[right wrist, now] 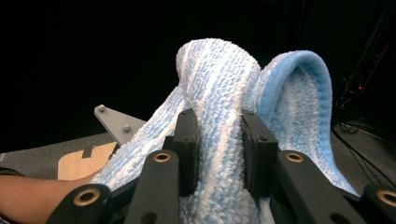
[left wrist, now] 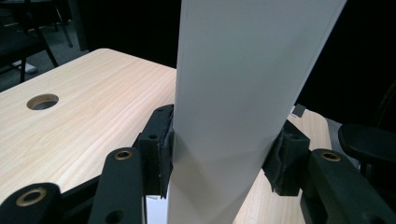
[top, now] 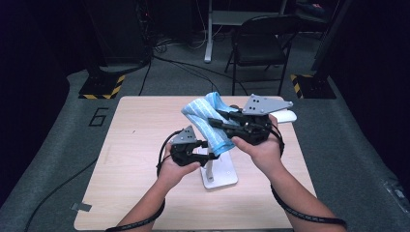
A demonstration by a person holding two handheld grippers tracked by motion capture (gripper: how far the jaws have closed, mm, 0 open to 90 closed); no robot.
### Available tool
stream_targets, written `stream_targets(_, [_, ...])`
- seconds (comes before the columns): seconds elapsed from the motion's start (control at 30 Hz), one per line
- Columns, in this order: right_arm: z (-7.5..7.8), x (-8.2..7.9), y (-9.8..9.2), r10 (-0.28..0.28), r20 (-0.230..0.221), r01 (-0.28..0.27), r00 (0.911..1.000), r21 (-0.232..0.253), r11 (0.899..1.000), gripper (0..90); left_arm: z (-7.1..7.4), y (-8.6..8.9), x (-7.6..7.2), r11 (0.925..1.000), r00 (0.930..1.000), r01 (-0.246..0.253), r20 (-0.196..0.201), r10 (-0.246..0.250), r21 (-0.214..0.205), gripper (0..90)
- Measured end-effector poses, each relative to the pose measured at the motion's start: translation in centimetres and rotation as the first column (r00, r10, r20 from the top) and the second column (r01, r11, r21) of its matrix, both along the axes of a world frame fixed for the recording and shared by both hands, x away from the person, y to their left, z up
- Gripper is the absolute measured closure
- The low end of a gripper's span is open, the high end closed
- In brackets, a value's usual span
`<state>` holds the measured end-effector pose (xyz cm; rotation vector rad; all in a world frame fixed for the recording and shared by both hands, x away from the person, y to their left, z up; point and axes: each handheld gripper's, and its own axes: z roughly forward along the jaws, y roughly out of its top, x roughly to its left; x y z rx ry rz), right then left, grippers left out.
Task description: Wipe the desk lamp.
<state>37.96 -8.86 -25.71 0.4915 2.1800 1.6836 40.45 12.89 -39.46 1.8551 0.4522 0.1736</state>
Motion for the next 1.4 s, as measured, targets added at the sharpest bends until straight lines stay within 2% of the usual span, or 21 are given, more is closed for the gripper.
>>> stream_targets(0.03, [0.0,0.1,0.0,0.001,-0.001,-0.001,1.0000,0.000,1.000,70.5,0.0,0.0,0.0,1.0000,1.0000,0.000,-0.002,0.000,-0.007,50.4])
stream_targets(0.13, [-0.1,0.4,-0.5,0.004,-0.014,-0.003,0.9999,0.011,1.000,70.6,0.0,0.0,0.0,0.9999,0.9999,0.008,0.007,-0.008,0.009,50.4])
stream_targets(0.33, [-0.4,0.6,-1.9,-0.029,-0.022,0.030,0.9993,0.014,0.999,70.6,0.0,0.2,0.1,0.9997,0.9997,0.023,-0.006,-0.023,0.010,50.4])
stream_targets(0.43, [-0.8,1.0,-3.9,-0.071,-0.041,0.072,0.9966,0.019,0.997,70.6,0.1,0.3,0.2,0.9993,0.9996,0.029,-0.002,-0.029,0.026,50.5])
stream_targets(0.5, [-0.9,1.1,-4.4,-0.085,-0.049,0.087,0.9951,0.024,0.996,70.6,0.1,0.3,0.1,0.9993,0.9996,0.028,-0.009,-0.028,0.023,50.5])
stream_targets(0.57, [-1.3,1.4,-6.3,-0.122,-0.049,0.123,0.9914,0.031,0.992,70.6,0.2,0.3,0.2,0.9993,0.9996,0.026,-0.009,-0.026,0.028,50.5])
stream_targets(0.6, [-1.3,1.4,-6.3,-0.122,-0.049,0.123,0.9914,0.031,0.992,70.6,0.2,0.4,0.2,0.9992,0.9997,0.025,-0.005,-0.025,0.031,50.5])
stream_targets(0.63, [-1.6,1.6,-7.5,-0.149,-0.057,0.152,0.9871,0.038,0.988,70.6,0.2,0.5,0.2,0.9990,0.9996,0.028,-0.007,-0.028,0.034,50.5])
stream_targets(0.7, [-1.7,1.7,-8.1,-0.160,-0.056,0.162,0.9855,0.033,0.986,70.6,0.2,0.7,0.2,0.9992,0.9997,0.024,-0.007,-0.023,0.032,50.5])
stream_targets(0.77, [-2.2,2.0,-9.9,-0.206,-0.070,0.209,0.9760,0.038,0.977,70.6,0.2,0.9,0.2,0.9994,0.9998,0.019,-0.008,-0.019,0.030,50.5])
stream_targets(0.9, [-2.9,2.3,-12.0,-0.250,-0.099,0.257,0.9631,0.061,0.965,70.6,0.2,1.2,0.3,0.9992,0.9997,0.020,-0.012,-0.020,0.034,50.5])
stream_targets(0.93, [-2.9,2.3,-12.0,-0.250,-0.099,0.257,0.9631,0.061,0.965,70.6,0.2,1.2,0.3,0.9992,0.9997,0.020,-0.012,-0.020,0.034,50.5])
stream_targets(1.07, [-3.5,2.5,-13.7,-0.284,-0.109,0.292,0.9526,0.069,0.954,70.6,0.2,1.5,0.5,0.9992,0.9997,0.023,-0.008,-0.023,0.033,50.5])
stream_targets(1.13, [-3.6,2.6,-14.0,-0.287,-0.108,0.295,0.9519,0.073,0.953,70.6,0.2,1.6,0.4,0.9993,0.9997,0.020,-0.011,-0.020,0.031,50.4])
stream_targets(1.2, [-3.9,2.8,-14.7,-0.307,-0.123,0.317,0.9439,0.080,0.945,70.6,0.1,1.9,0.4,0.9996,0.9998,0.014,-0.017,-0.014,0.026,50.4])
stream_targets(1.27, [-4.0,2.8,-15.0,-0.310,-0.127,0.321,0.9423,0.084,0.943,70.6,0.1,2.0,0.4,0.9995,0.9997,0.018,-0.017,-0.018,0.024,50.4])
stream_targets(1.3, [-4.2,2.9,-15.4,-0.323,-0.137,0.336,0.9365,0.089,0.937,70.6,0.1,2.1,0.5,0.9995,0.9999,0.014,-0.011,-0.013,0.029,50.4])
stream_targets(1.33, [-4.2,2.9,-15.4,-0.323,-0.137,0.336,0.9365,0.089,0.937,70.6,0.1,2.1,0.5,0.9995,0.9999,0.014,-0.011,-0.013,0.029,50.4])
stream_targets(1.4, [-4.4,3.1,-16.1,-0.338,-0.136,0.352,0.9312,0.096,0.931,70.6,0.1,2.2,0.4,0.9995,0.9999,0.013,-0.011,-0.013,0.028,50.4])
